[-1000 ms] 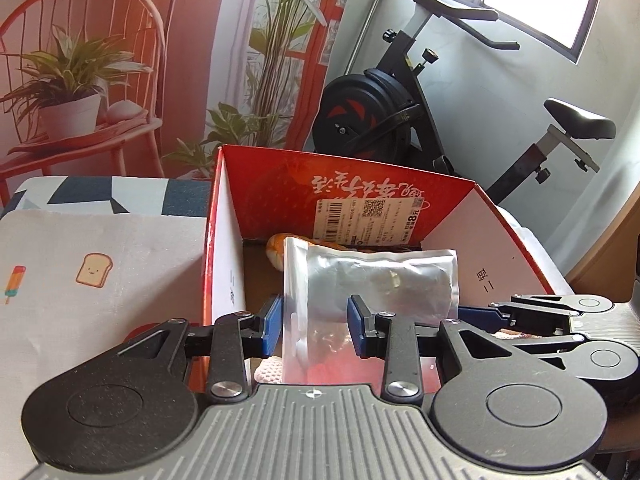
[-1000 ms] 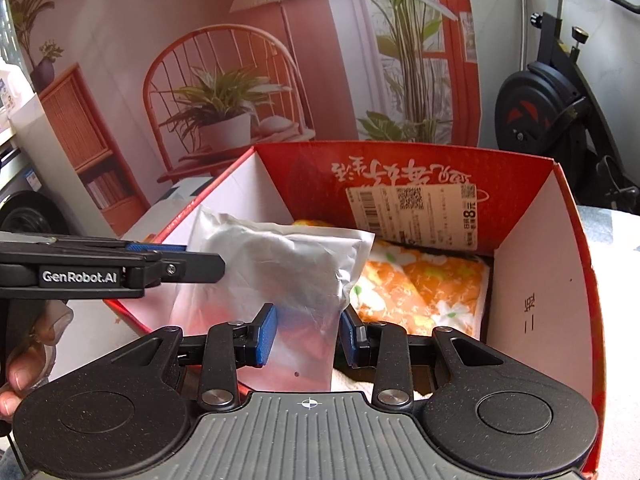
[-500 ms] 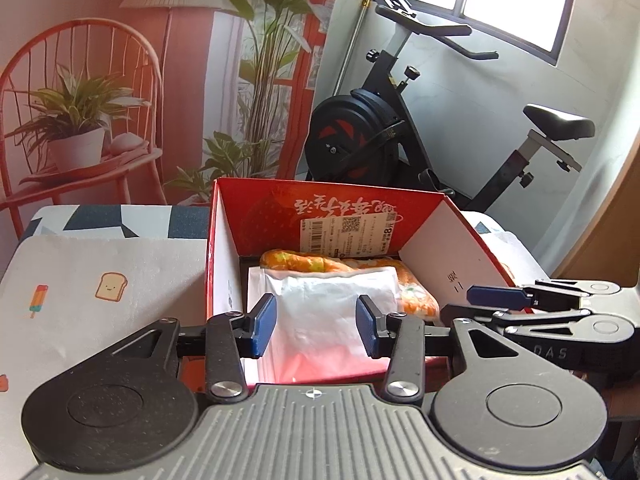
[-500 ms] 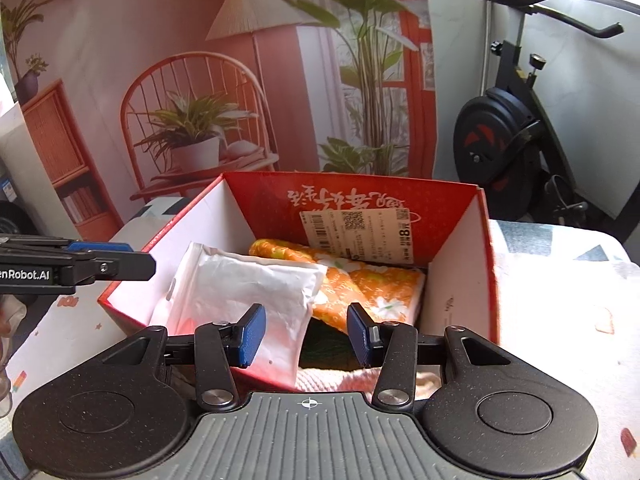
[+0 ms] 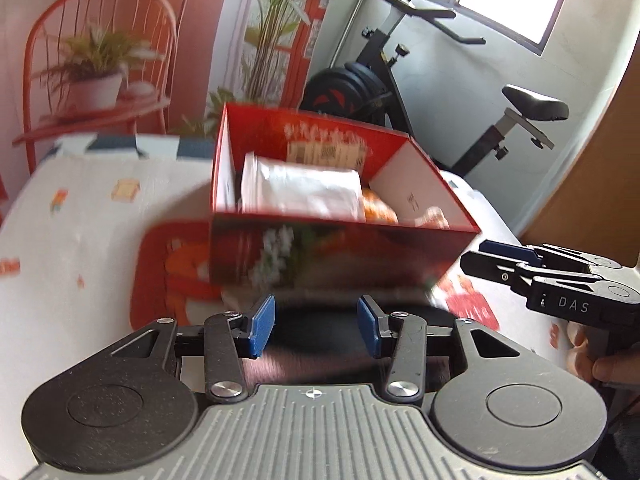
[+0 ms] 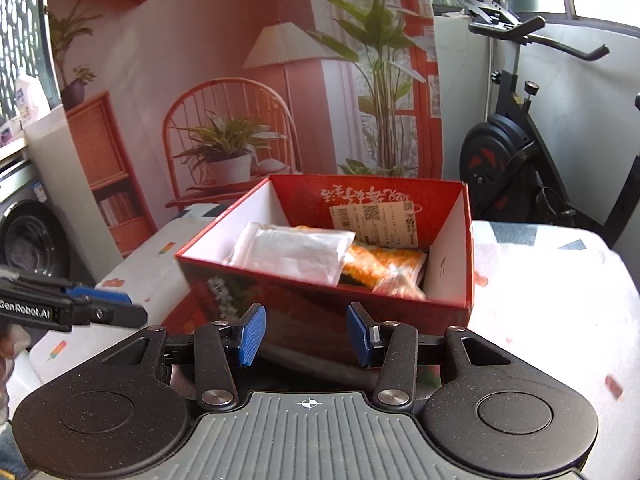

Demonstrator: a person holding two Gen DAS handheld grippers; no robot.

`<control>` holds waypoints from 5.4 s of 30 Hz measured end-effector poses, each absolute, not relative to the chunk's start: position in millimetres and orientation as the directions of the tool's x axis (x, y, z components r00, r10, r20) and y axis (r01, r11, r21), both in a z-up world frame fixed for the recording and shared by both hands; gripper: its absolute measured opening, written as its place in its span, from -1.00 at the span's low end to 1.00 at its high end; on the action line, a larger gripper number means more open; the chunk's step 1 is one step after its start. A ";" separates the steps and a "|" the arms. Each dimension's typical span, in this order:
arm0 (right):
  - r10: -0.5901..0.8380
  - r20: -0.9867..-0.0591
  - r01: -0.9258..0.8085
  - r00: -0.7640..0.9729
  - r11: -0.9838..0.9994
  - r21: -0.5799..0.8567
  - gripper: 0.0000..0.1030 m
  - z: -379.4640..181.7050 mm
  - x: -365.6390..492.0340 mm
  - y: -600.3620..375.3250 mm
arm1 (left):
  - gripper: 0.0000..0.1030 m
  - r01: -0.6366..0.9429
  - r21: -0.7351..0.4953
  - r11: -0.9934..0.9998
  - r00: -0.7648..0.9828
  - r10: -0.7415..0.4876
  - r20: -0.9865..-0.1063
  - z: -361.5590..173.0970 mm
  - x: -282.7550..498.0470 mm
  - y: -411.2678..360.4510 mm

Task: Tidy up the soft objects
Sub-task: 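Move both grippers down to the black mesh glove, then close both grippers on the black mesh glove, then lift the black glove and carry it into the red box, then open both grippers to drop the glove inside the box, then move both grippers down to the black eye mask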

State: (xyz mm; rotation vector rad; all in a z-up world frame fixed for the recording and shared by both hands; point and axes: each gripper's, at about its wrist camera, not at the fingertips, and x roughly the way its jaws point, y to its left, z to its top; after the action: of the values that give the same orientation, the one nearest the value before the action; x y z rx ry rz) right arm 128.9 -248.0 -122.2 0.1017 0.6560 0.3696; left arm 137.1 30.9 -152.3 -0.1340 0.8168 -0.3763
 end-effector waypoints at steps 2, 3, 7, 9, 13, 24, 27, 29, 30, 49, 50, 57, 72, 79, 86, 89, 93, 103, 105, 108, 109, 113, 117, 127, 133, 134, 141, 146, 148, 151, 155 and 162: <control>0.374 -0.589 -0.301 0.717 0.927 0.222 -0.18 -133.1 110.2 -248.3 | -0.07 0.261 -0.280 0.924 0.595 -0.382 -0.707 -166.6 122.9 33.4; 0.377 -0.604 -0.304 0.702 0.926 0.225 -0.18 -140.3 102.1 -247.3 | -0.07 0.250 -0.287 0.924 0.581 -0.381 -0.719 -175.1 116.5 35.0; 0.367 -0.678 -0.294 0.637 0.929 0.226 -0.18 -170.2 79.6 -242.8 | -0.07 0.202 -0.333 0.921 0.511 -0.389 -0.767 -207.5 102.1 43.8; 0.357 -0.707 -0.274 0.610 0.933 0.235 -0.18 -182.3 74.3 -241.0 | -0.07 0.159 -0.352 0.923 0.493 -0.383 -0.782 -219.9 101.4 50.2; 0.327 -0.745 -0.269 0.581 0.941 0.204 -0.06 -194.0 69.3 -232.5 | 0.01 0.130 -0.389 0.912 0.448 -0.405 -0.797 -236.6 105.4 55.2; 0.284 -0.822 -0.232 0.493 0.954 0.190 0.17 -218.6 68.4 -227.9 | 0.07 0.151 -0.377 0.914 0.353 -0.406 -0.843 -275.3 111.3 32.5; 0.289 -0.833 -0.234 0.472 0.952 0.198 0.21 -225.9 70.1 -225.8 | 0.04 0.182 -0.359 0.916 0.361 -0.402 -0.842 -275.5 111.0 27.5; 0.301 -0.836 -0.242 0.458 0.948 0.209 0.21 -229.9 71.0 -224.0 | -0.02 0.205 -0.344 0.916 0.362 -0.398 -0.843 -275.5 110.5 22.1; 0.303 -0.835 -0.246 0.459 0.947 0.208 0.21 -230.7 70.7 -223.2 | -0.03 0.211 -0.340 0.916 0.362 -0.396 -0.844 -275.5 110.4 20.6; 0.371 -0.814 -0.291 0.447 0.921 0.259 -0.65 -230.6 73.0 -215.6 | -0.56 0.215 -0.335 0.917 0.400 -0.396 -0.827 -270.5 107.4 24.1; 0.376 -0.810 -0.295 0.451 0.919 0.262 -0.70 -229.7 72.8 -215.5 | -0.59 0.215 -0.333 0.918 0.407 -0.394 -0.824 -268.6 106.7 24.1; 0.413 -0.755 -0.342 0.509 0.902 0.263 -0.78 -208.9 68.1 -213.6 | -0.65 0.240 -0.320 0.917 0.488 -0.399 -0.777 -244.2 100.7 28.0; 0.457 -0.601 -0.391 0.656 0.887 0.247 -0.79 -148.4 81.2 -224.9 | -0.65 0.301 -0.280 0.912 0.658 -0.411 -0.631 -179.2 104.2 29.6; 0.450 -0.578 -0.387 0.681 0.891 0.238 -0.78 -131.8 97.6 -227.1 | -0.65 0.316 -0.258 0.913 0.685 -0.408 -0.604 -161.2 118.2 23.3; 0.447 -0.553 -0.378 0.703 0.894 0.242 -0.78 -113.3 141.9 -234.1 | -0.64 0.338 -0.220 0.915 0.722 -0.402 -0.563 -132.4 157.6 12.8; 0.441 -0.550 -0.377 0.709 0.896 0.233 -0.78 -106.4 170.3 -235.7 | -0.64 0.332 -0.223 0.917 0.731 -0.399 -0.554 -124.0 182.5 8.4; 0.427 -0.554 -0.366 0.714 0.903 0.224 -0.78 -98.6 211.0 -238.2 | -0.64 0.317 -0.242 0.917 0.733 -0.398 -0.552 -115.7 222.4 2.1; 0.372 -0.592 -0.350 0.715 0.923 0.156 -0.78 -105.0 299.0 -236.4 | -0.64 0.286 -0.259 0.923 0.723 -0.385 -0.574 -122.9 299.4 -9.2; 0.362 -0.606 -0.345 0.708 0.926 0.149 -0.78 -111.3 312.9 -237.6 | -0.64 0.281 -0.259 0.924 0.715 -0.382 -0.586 -128.1 310.7 -11.2; 0.350 -0.627 -0.338 0.696 0.930 0.144 -0.78 -122.2 329.6 -239.0 | -0.64 0.277 -0.258 0.926 0.699 -0.378 -0.607 -136.6 325.3 -15.2; 0.346 -0.635 -0.337 0.690 0.931 0.141 -0.78 -126.7 333.6 -238.9 | -0.64 0.277 -0.255 0.927 0.694 -0.376 -0.614 -139.6 329.2 -16.6; 0.342 -0.661 -0.327 0.668 0.933 0.152 -0.77 -140.7 349.9 -241.1 | -0.64 0.271 -0.255 0.928 0.674 -0.372 -0.638 -150.6 344.4 -18.7; 0.336 -0.677 -0.291 0.654 0.939 0.185 -0.69 -151.6 361.0 -244.8 | -0.63 0.264 -0.251 0.931 0.658 -0.364 -0.659 -160.7 357.8 -19.0; 0.258 -0.695 -0.256 0.672 0.960 0.109 -0.51 -154.2 355.7 -244.8 | -0.40 0.245 -0.216 0.945 0.675 -0.326 -0.662 -153.7 351.0 -15.6; 0.251 -0.684 -0.235 0.686 0.965 0.118 -0.46 -143.3 333.1 -250.0 | 0.00 0.250 -0.183 0.951 0.708 -0.308 -0.635 -138.1 326.3 -9.7; 0.247 -0.682 -0.233 0.688 0.966 0.115 -0.45 -142.0 328.2 -250.5 | 0.03 0.250 -0.182 0.951 0.709 -0.308 -0.634 -136.7 321.9 -8.1; 0.243 -0.667 -0.221 0.704 0.968 0.119 -0.41 -132.6 287.4 -252.8 | 0.06 0.249 -0.170 0.953 0.715 -0.300 -0.631 -131.5 280.8 2.7; 0.254 -0.651 -0.222 0.716 0.966 0.134 -0.41 -127.8 256.0 -256.1 | 0.06 0.259 -0.166 0.952 0.710 -0.304 -0.635 -133.5 246.8 8.1; 0.261 -0.643 -0.225 0.720 0.964 0.139 -0.41 -126.0 243.3 -257.7 | 0.06 0.261 -0.172 0.950 0.705 -0.309 -0.638 -136.1 234.5 10.1; 0.268 -0.635 -0.226 0.725 0.963 0.149 -0.41 -124.8 225.4 -259.3 | 0.06 0.263 -0.183 0.947 0.693 -0.317 -0.647 -142.7 217.6 12.2; 0.275 -0.629 -0.220 0.727 0.961 0.166 -0.41 -128.7 204.1 -262.2 | 0.06 0.264 -0.205 0.942 0.669 -0.332 -0.665 -157.1 203.2 13.2; 0.282 -0.656 -0.214 0.700 0.959 0.184 -0.41 -158.0 174.2 -257.3 | 0.06 0.246 -0.211 0.946 0.629 -0.322 -0.708 -189.0 193.1 9.0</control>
State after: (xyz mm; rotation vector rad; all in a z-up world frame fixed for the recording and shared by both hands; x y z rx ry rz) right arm 174.2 -257.3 -158.0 0.0958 0.7463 0.2770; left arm 193.1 9.0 -189.0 -0.0976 0.8296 -0.3256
